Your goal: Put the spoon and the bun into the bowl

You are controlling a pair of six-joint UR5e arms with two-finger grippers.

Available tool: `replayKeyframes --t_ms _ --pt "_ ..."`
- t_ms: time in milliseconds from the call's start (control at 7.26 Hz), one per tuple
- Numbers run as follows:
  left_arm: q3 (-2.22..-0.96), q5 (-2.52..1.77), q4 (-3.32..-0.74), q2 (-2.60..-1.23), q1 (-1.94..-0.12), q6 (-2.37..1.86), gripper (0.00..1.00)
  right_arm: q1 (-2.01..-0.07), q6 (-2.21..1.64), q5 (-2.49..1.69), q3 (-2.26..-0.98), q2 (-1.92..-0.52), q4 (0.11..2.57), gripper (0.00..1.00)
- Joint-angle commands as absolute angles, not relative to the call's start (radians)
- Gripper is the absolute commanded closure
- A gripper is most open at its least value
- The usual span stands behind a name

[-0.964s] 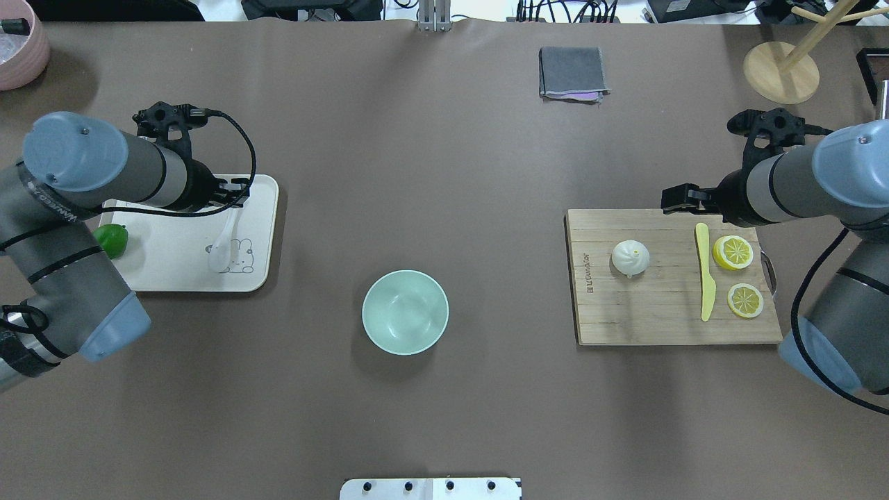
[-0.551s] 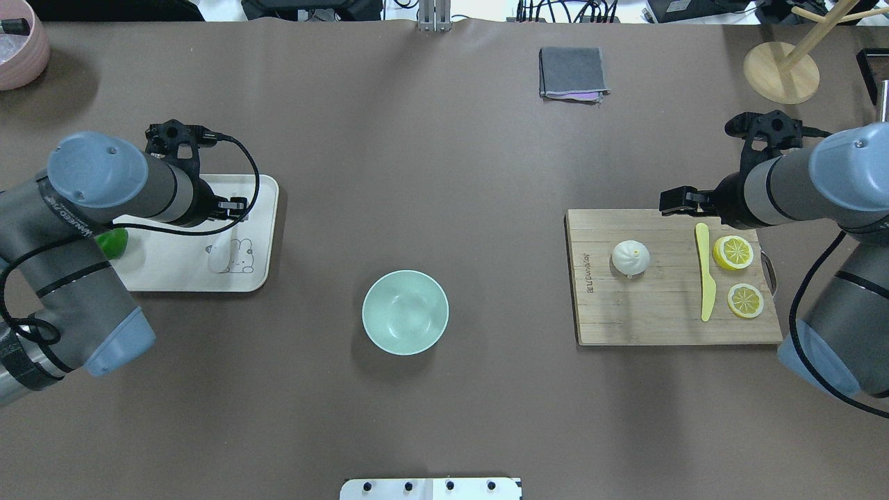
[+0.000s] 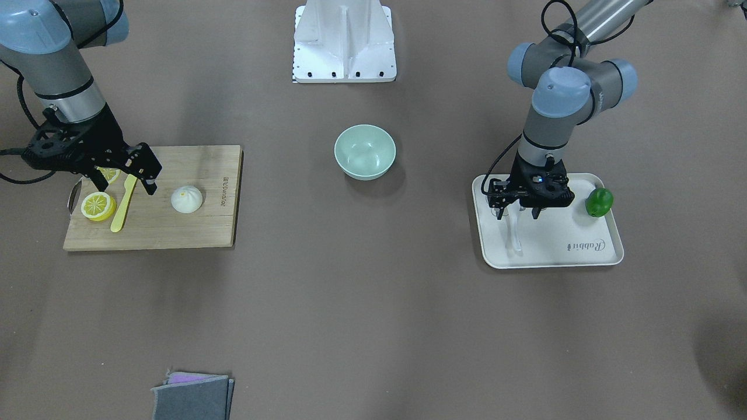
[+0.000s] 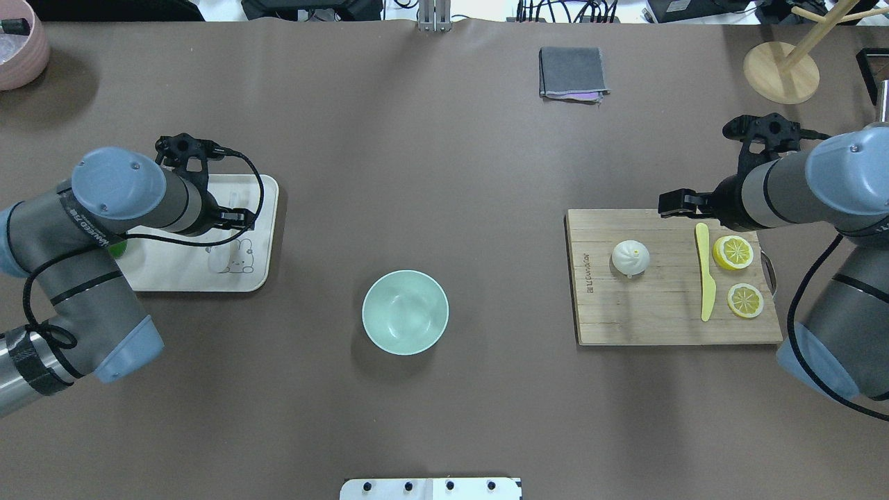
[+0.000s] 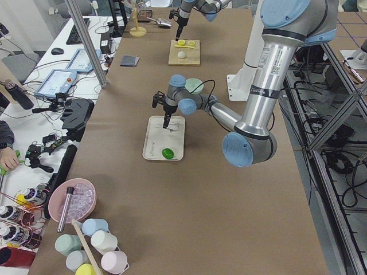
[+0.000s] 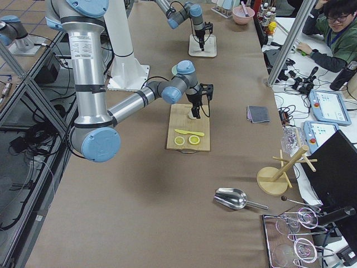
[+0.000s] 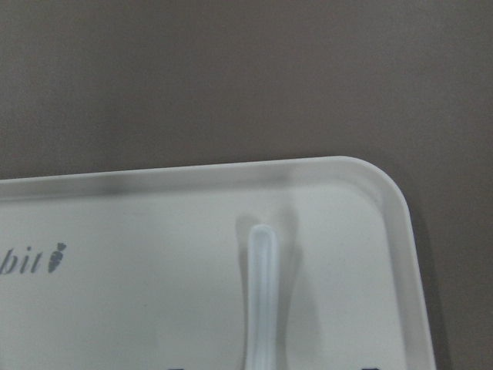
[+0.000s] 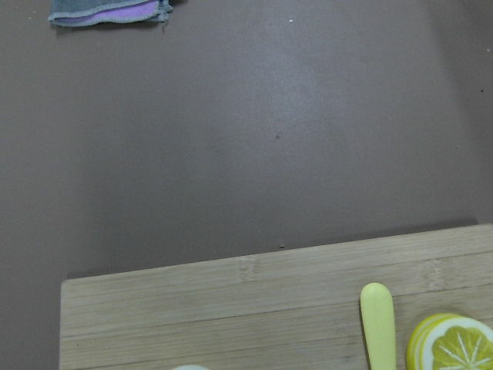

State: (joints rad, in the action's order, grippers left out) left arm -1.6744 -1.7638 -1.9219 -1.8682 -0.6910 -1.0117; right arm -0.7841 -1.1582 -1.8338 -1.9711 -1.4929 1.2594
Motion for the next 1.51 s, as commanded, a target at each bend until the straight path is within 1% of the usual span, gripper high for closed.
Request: replayKeyframes --t_ms 0,275,688,964,1239,1377 --pt "-1.66 -1.769 -1.953 -1.868 -0.686 -1.012 0.29 -0.782 -1.158 -1.83 -1.971 -1.494 1.259 0.01" --pt "-1.66 -1.769 -1.96 -1.867 -0.684 -1.014 0.31 -0.782 -1.158 -1.83 -1.971 -1.494 1.259 0.0" --pt "-1.658 -1.77 -1.968 -1.859 -0.683 -1.014 0.37 -0.782 -1.158 -1.83 -1.971 -1.494 1.259 0.01" --pt "-1.594 -1.795 -2.09 -1.859 -0.683 -1.014 0.38 -0.782 -1.158 -1.83 -1.971 -1.494 1.259 0.0" --pt "-1.617 -1.891 -2.088 -1.856 -0.684 -1.02 0.42 -0.782 -1.158 -1.83 -1.971 -1.494 1.259 0.0" --pt "-1.617 -1.891 -2.085 -1.855 -0.686 -1.019 0.42 -0.782 -1.158 -1.83 -1.971 -1.494 1.259 0.01"
